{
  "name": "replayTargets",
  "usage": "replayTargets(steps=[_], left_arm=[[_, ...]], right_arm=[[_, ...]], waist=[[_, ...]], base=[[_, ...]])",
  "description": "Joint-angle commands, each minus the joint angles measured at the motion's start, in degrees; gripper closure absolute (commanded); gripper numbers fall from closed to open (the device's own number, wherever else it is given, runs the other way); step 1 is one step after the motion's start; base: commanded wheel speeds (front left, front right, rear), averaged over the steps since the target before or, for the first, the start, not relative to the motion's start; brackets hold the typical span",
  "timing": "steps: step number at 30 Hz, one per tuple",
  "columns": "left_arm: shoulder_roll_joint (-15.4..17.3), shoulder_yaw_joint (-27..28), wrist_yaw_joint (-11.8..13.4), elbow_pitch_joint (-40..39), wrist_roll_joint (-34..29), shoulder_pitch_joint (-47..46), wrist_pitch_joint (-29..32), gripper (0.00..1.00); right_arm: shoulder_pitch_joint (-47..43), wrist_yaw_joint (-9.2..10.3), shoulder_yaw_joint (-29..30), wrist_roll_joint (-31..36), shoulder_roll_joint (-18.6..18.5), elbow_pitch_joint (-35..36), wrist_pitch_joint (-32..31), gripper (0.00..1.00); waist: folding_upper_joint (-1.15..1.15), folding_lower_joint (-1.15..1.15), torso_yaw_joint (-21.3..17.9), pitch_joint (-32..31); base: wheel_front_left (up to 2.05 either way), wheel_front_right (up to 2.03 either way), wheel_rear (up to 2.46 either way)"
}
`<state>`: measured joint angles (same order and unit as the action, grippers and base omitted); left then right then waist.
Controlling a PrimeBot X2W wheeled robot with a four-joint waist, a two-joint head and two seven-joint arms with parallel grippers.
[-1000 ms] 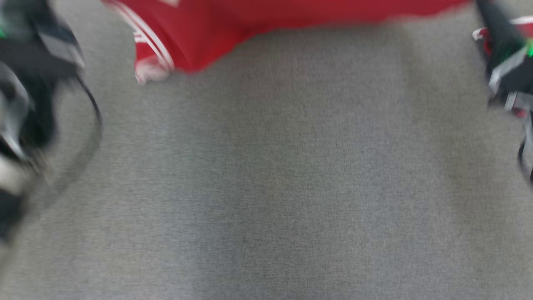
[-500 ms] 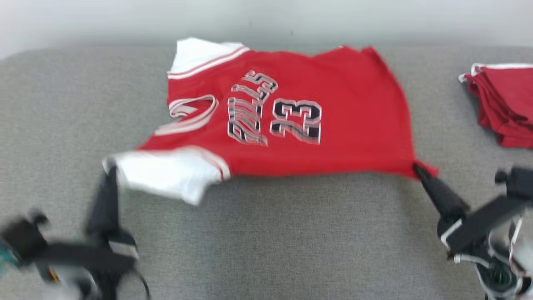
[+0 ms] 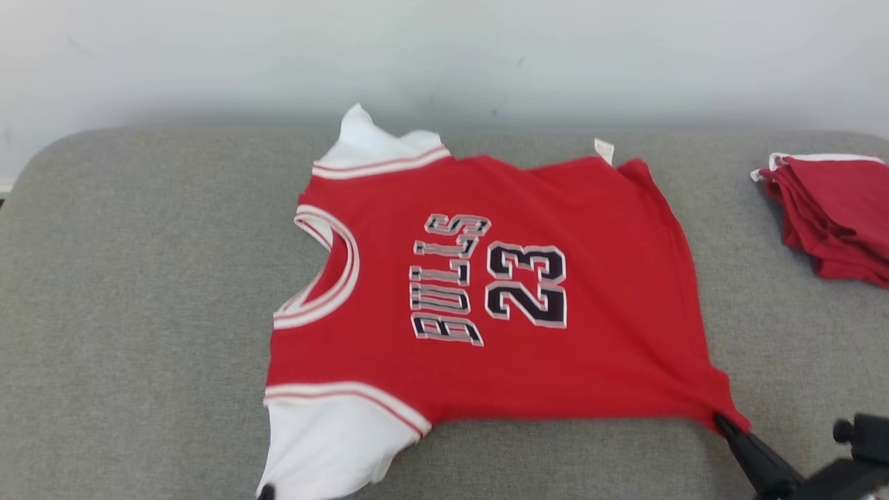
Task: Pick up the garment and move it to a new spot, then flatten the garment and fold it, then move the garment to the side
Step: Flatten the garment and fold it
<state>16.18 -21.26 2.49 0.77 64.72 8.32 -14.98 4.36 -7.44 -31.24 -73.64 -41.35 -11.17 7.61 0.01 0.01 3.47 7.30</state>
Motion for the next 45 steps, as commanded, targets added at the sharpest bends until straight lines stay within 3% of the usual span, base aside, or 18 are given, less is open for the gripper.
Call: replayTargets(steps=[1, 7, 13, 23, 28, 36, 45], left_arm=[[0.15, 0.61, -0.20, 0.36, 0.57, 1.04, -0.17, 1.00], [1.97, 1.15, 0.40, 0.69, 2.48, 6.27, 2.27, 1.00], [2.60, -0.01, 0.73, -0.06, 3.00, 7.51, 4.38, 1.00], [4.14, 1.61, -0.84, -3.32, -1.24, 1.98, 2.14, 1.00], [6.00, 0.42, -1.08, -3.47, -3.99, -4.69, 4.83, 1.00], [7.19, -0.91, -3.80, 5.66, -5.69, -19.45, 10.34, 1.00], [5.59, -2.92, -7.15, 20.06, -6.98, -32.63, 12.88, 1.00]], right_arm=[[-1.08, -0.04, -0.19, 0.71, -0.75, -0.28, 0.35, 1.00], [-6.15, -0.03, -0.27, 1.01, -3.37, -1.64, 1.36, 1.00], [-9.25, -0.03, -0.60, 0.46, -3.69, -1.51, 0.80, 1.00], [-6.59, -0.03, -0.79, 1.47, -3.28, 0.53, -0.80, 1.00], [-2.99, -0.03, -1.19, 2.15, -3.05, 0.94, -2.99, 1.00], [5.98, -0.03, -1.74, 2.65, -0.50, -2.40, -6.92, 1.00], [15.78, -0.03, -3.76, 4.18, 3.36, -11.01, -9.75, 1.00]], waist=[[-0.01, -0.01, 0.33, -0.89], [-0.01, -0.01, 1.35, -2.27], [-0.01, -0.01, 1.66, -2.67], [-0.01, -0.01, 0.71, -3.23], [-0.01, -0.01, -0.10, -2.62], [-0.01, -0.01, -1.49, 0.52], [-0.01, -0.01, -2.48, 3.77]], base=[[0.00, 0.00, 0.00], [0.00, 0.00, 0.00], [0.00, 0.00, 0.00], [0.00, 0.00, 0.00], [0.00, 0.00, 0.00], [0.00, 0.00, 0.00], [0.00, 0.00, 0.00]])
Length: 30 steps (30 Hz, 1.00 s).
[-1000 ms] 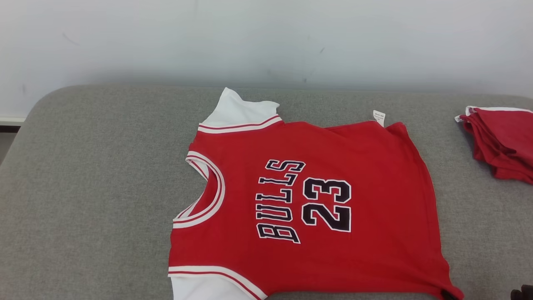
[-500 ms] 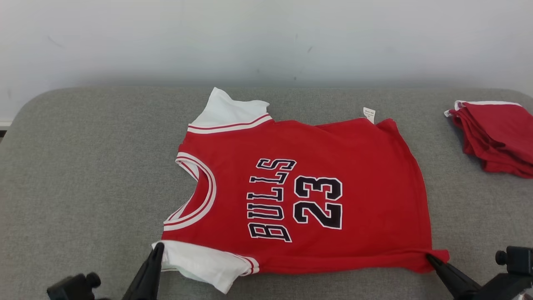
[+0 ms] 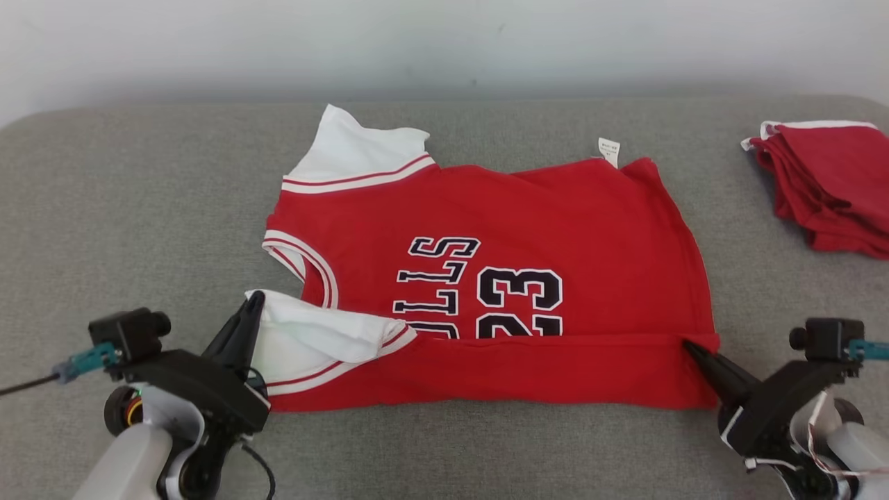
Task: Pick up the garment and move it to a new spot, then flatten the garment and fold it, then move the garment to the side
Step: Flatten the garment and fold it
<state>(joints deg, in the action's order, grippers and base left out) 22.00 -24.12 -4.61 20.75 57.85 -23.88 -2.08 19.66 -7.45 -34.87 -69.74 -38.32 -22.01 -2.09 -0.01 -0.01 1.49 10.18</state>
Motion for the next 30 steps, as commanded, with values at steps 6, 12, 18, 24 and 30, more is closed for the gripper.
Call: replayTargets(steps=[6, 12, 18, 24, 30], left_arm=[[-1.48, -1.94, -1.90, 9.94, -1.29, -5.77, -0.88, 1.00], [-2.28, -3.60, -2.64, 15.91, -2.29, -6.75, -4.80, 0.00], [-2.23, -3.97, -3.00, 17.85, -1.69, -4.19, -9.64, 0.00], [-1.29, -2.39, -2.84, 15.00, -2.98, 0.78, -12.60, 0.00], [-1.84, -1.86, -1.47, 12.40, -5.57, 6.21, -13.06, 0.00]], right_arm=[[4.40, -0.02, -2.20, 1.54, 2.02, -4.27, 1.26, 1.00], [5.21, -0.02, -3.68, 2.71, 2.81, -7.13, 5.40, 0.00], [2.59, -0.02, -5.30, 2.80, 1.40, -7.07, 8.60, 0.00], [-0.37, -0.02, -5.65, 3.37, -0.81, -5.55, 11.93, 0.00], [-2.44, -0.02, -4.92, 4.01, -1.17, -5.66, 13.87, 0.00]], waist=[[0.01, 0.01, -0.99, 1.68], [0.01, 0.01, -1.21, -0.24], [0.01, 0.01, -0.99, -3.46], [0.01, 0.01, -0.77, -4.46], [0.01, 0.01, -0.38, -3.58]], base=[[0.00, 0.00, 0.00], [0.00, 0.00, 0.00], [0.00, 0.00, 0.00], [0.00, 0.00, 0.00], [0.00, 0.00, 0.00]])
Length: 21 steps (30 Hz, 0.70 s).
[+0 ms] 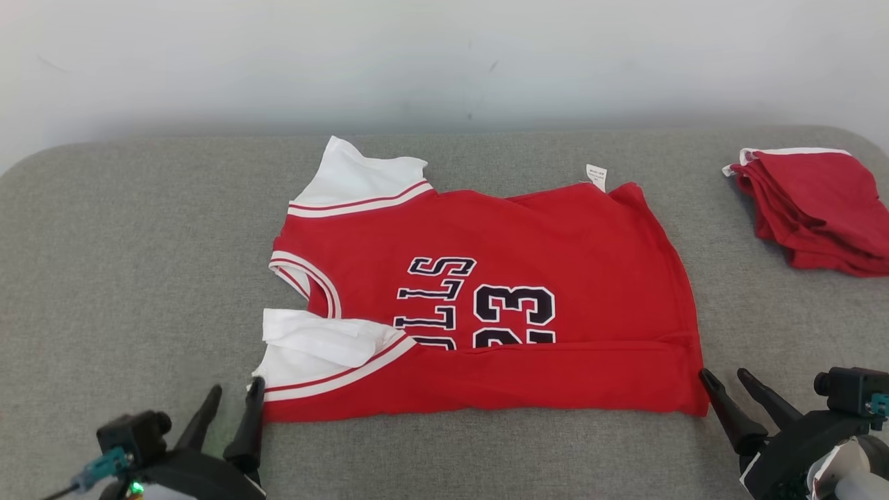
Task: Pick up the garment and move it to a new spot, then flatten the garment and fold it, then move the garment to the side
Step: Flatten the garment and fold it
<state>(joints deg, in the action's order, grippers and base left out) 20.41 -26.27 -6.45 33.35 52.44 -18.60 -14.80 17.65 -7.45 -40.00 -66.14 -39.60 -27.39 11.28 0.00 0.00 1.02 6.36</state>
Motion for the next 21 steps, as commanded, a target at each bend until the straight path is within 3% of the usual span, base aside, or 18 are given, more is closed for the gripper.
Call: replayTargets(steps=[1, 16, 17, 18, 19, 20, 21], left_arm=[[-0.55, 0.50, 0.41, -0.36, -0.26, 1.56, -0.35, 0.00], [-3.83, -0.33, 0.00, 4.98, -3.53, 0.72, -0.28, 0.00], [-4.09, -0.53, -0.02, 5.80, -3.39, 0.60, -0.28, 0.00], [-4.38, -0.62, -0.14, 6.71, -3.13, 0.33, -0.28, 0.12], [-4.83, -0.64, -0.33, 7.49, -2.64, 0.08, -0.23, 0.59], [-5.16, -0.62, -0.50, 8.21, -2.18, -0.05, -0.17, 1.00], [-5.49, -0.66, -0.67, 9.03, -1.61, -0.11, -0.16, 1.00]], right_arm=[[-0.56, -0.02, 0.36, 0.69, 0.36, -0.68, 0.64, 0.00], [2.25, -0.02, -0.05, 4.12, 5.35, -6.71, 0.90, 0.00], [2.42, -0.02, 0.19, 3.89, 5.92, -7.38, 0.95, 0.07], [2.52, -0.02, 0.37, 3.36, 6.54, -7.97, 0.90, 0.64], [2.64, -0.02, 0.39, 3.06, 7.03, -8.43, 0.73, 1.00], [2.83, -0.02, 0.38, 2.99, 7.29, -8.90, 0.68, 1.00], [2.94, -0.02, 0.50, 2.69, 7.63, -9.29, 0.79, 1.00]], waist=[[0.00, 0.00, 0.13, 0.44], [0.00, 0.00, -0.37, 1.62], [0.00, 0.00, -0.38, 1.59], [0.00, 0.00, -0.38, 1.51], [0.00, 0.00, -0.34, 1.39], [0.00, 0.00, -0.30, 1.23], [0.00, 0.00, -0.28, 0.95]], base=[[0.00, 0.00, 0.00], [0.00, 0.00, 0.00], [0.00, 0.00, 0.00], [0.00, 0.00, 0.00], [0.00, 0.00, 0.00], [0.00, 0.00, 0.00], [0.00, 0.00, 0.00]])
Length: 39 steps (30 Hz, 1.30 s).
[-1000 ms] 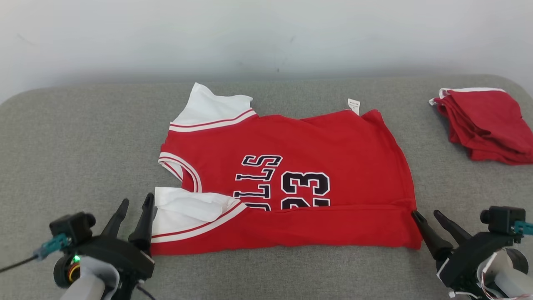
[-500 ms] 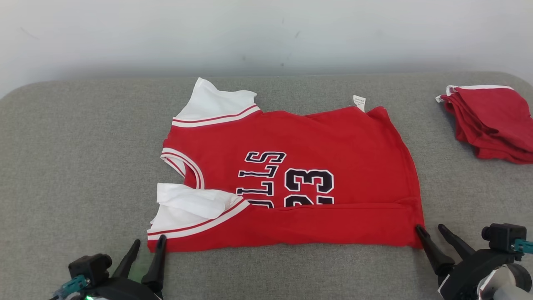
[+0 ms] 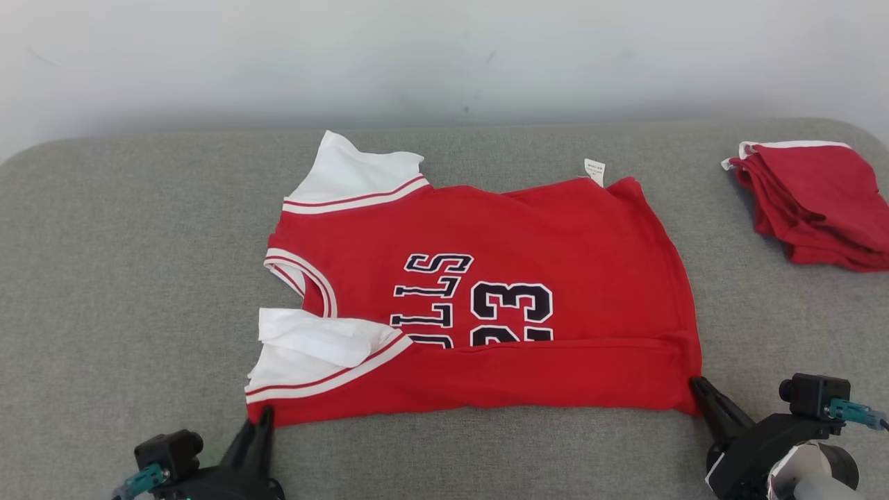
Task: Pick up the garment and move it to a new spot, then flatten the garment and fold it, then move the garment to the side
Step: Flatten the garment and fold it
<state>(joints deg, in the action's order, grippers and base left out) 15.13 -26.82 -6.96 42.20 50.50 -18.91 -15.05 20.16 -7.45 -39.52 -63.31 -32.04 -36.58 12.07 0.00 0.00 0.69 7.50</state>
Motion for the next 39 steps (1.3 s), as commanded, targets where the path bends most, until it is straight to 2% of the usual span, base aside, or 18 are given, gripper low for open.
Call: replayTargets(steps=[1, 6, 17, 23, 27, 35, 39], left_arm=[[-0.47, -0.27, -0.06, 0.84, 0.75, 0.11, 0.09, 1.00], [-0.79, -1.16, -0.55, 2.16, 1.32, 0.77, 0.04, 1.00], [2.40, 0.77, -0.29, -6.48, 4.12, 11.90, -0.05, 1.00], [3.50, 3.54, 2.31, -14.21, 4.68, 18.32, -0.06, 1.00], [3.78, 2.87, 3.85, -18.08, 4.04, 20.77, 0.47, 1.00], [4.84, 3.07, 5.86, -21.10, 3.76, 22.55, 0.69, 1.00], [4.73, 2.57, 6.27, -20.87, 3.54, 22.12, 1.20, 1.00]], right_arm=[[0.39, -0.02, 0.17, -0.44, 0.37, -0.38, 0.11, 1.00], [-0.75, -0.02, 0.11, -1.75, 0.83, -0.41, 0.71, 1.00], [-10.31, -0.02, 1.54, -4.64, -4.05, 6.74, 2.23, 1.00], [-15.94, -0.01, 3.83, -5.83, -6.56, 11.39, 2.56, 1.00], [-19.93, -0.01, 5.16, -6.35, -7.88, 13.97, 2.04, 1.00], [-25.34, -0.01, 8.94, -6.26, -8.59, 18.25, 1.39, 1.00], [-26.45, -0.01, 10.35, -4.00, -7.57, 18.79, -0.13, 1.00]], waist=[[0.00, 0.00, 0.09, -0.44], [0.00, 0.00, 0.39, -2.61], [0.00, 0.00, 0.57, -6.93], [0.00, 0.00, 1.09, -7.18], [0.00, 0.00, 2.00, -7.21], [0.00, 0.00, 2.21, -7.60], [0.00, 0.00, 1.81, -7.40]], base=[[0.00, 0.00, 0.00], [0.00, 0.00, 0.00], [0.00, 0.00, 0.00], [0.00, 0.00, 0.00], [0.00, 0.00, 0.00], [0.00, 0.00, 0.00], [0.00, 0.00, 0.00]])
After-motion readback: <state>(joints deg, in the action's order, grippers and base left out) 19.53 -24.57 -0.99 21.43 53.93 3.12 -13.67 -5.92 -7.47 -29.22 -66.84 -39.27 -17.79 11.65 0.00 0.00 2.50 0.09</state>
